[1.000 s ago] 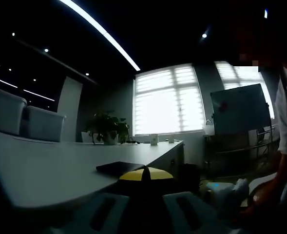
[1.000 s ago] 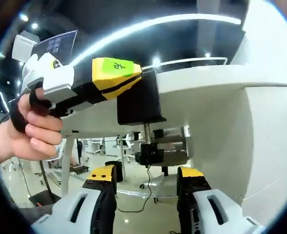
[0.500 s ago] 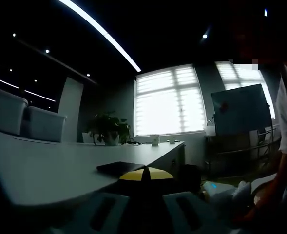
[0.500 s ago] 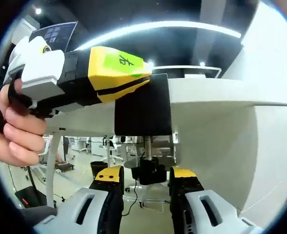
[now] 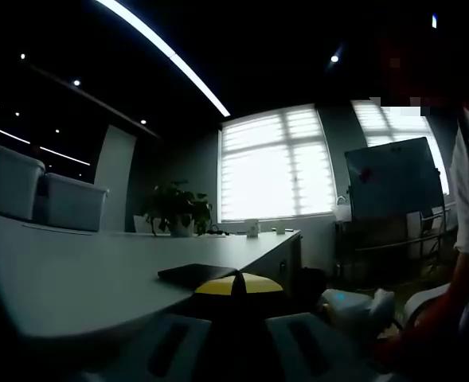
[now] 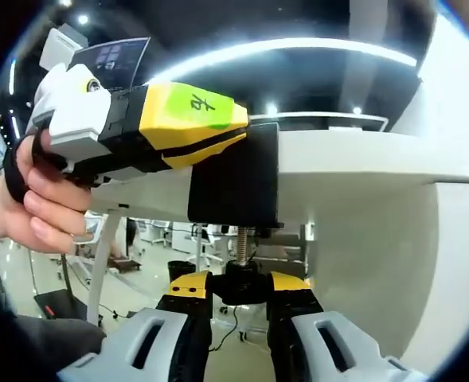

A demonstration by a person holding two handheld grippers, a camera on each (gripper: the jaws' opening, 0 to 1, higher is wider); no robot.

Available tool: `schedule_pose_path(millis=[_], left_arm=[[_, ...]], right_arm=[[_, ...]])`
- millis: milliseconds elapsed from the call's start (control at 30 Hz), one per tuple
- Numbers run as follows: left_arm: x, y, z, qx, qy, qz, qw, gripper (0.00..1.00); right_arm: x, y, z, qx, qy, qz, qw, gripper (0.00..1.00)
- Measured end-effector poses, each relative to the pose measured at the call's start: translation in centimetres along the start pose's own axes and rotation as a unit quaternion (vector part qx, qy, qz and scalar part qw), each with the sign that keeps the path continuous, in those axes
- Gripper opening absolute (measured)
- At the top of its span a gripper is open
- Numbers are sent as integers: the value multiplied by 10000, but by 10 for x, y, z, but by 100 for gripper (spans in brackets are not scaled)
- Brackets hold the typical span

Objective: Clamp the fixed fixture on the desktop, loosen the retaining clip, secure it to the edge of the desk, and tighten the retaining clip.

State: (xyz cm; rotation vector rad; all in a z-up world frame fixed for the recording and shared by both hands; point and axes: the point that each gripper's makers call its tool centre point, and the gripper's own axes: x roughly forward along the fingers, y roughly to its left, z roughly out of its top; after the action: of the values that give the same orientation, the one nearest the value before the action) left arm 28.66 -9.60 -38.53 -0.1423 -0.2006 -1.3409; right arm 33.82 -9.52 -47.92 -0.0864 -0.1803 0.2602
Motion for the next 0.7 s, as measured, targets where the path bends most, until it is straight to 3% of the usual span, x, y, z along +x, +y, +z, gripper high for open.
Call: schedule_pose_path(millis=[167, 367, 533, 700], left_arm=[[0, 0, 0, -6, 10, 12, 10000, 1], [0, 0, 0, -16, -7, 27, 10000, 1], [0, -1, 0, -4, 25, 0, 10000, 1], [-1, -1, 0, 29, 32, 15, 10000, 1]], right_arm=[[1, 2, -3, 110, 128, 839, 9963, 24], [4, 3, -5, 240, 96, 1250, 9918, 24], [3, 0, -10, 537, 124, 672, 9962, 26], [-8, -5, -6, 962, -92, -222, 9951, 54]])
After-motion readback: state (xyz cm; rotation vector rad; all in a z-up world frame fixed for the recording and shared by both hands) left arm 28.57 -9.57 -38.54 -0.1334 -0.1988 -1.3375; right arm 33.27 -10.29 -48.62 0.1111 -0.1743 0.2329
